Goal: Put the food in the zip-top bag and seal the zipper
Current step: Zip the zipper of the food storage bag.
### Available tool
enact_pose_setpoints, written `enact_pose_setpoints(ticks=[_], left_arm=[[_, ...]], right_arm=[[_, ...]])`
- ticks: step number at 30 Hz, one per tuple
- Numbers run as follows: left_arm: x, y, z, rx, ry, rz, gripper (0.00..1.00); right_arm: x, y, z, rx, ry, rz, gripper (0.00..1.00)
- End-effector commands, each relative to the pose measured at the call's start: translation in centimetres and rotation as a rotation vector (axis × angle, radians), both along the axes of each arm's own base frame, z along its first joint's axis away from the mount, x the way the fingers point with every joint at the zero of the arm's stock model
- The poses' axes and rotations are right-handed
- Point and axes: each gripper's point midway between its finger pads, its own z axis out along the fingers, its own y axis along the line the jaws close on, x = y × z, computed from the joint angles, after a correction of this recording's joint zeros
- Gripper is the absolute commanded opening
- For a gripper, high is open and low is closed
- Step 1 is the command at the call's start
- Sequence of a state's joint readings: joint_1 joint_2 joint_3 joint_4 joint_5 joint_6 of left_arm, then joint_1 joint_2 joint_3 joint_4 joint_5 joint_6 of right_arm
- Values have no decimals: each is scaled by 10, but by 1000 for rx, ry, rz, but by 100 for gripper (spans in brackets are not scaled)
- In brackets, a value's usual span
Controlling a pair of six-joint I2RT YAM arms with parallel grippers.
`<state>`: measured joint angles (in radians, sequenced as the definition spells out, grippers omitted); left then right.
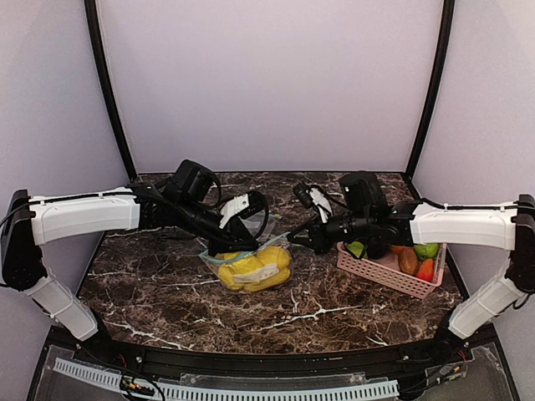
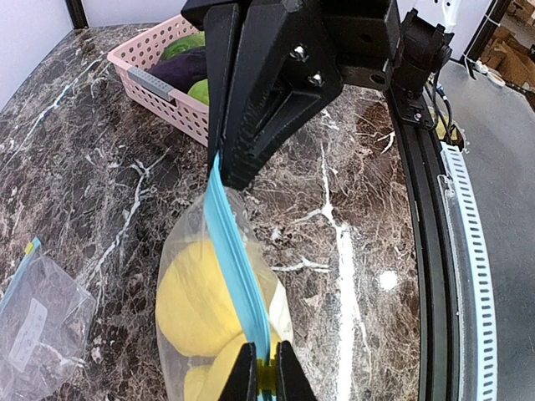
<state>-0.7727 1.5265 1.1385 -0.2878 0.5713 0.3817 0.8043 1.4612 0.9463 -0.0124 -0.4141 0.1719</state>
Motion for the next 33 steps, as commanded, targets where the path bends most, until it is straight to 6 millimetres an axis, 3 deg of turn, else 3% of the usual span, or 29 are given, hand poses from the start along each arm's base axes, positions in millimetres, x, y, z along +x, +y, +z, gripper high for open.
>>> enact_pose_setpoints(ticks=[1,33], left_arm=[[-12,17,-17,91,61,10,1],[-4,39,-16,101,62,77,1]], right_arm=[[25,-20,14,10,-51,-123,0],[55,-79,-5,-74,-10,-339,0]])
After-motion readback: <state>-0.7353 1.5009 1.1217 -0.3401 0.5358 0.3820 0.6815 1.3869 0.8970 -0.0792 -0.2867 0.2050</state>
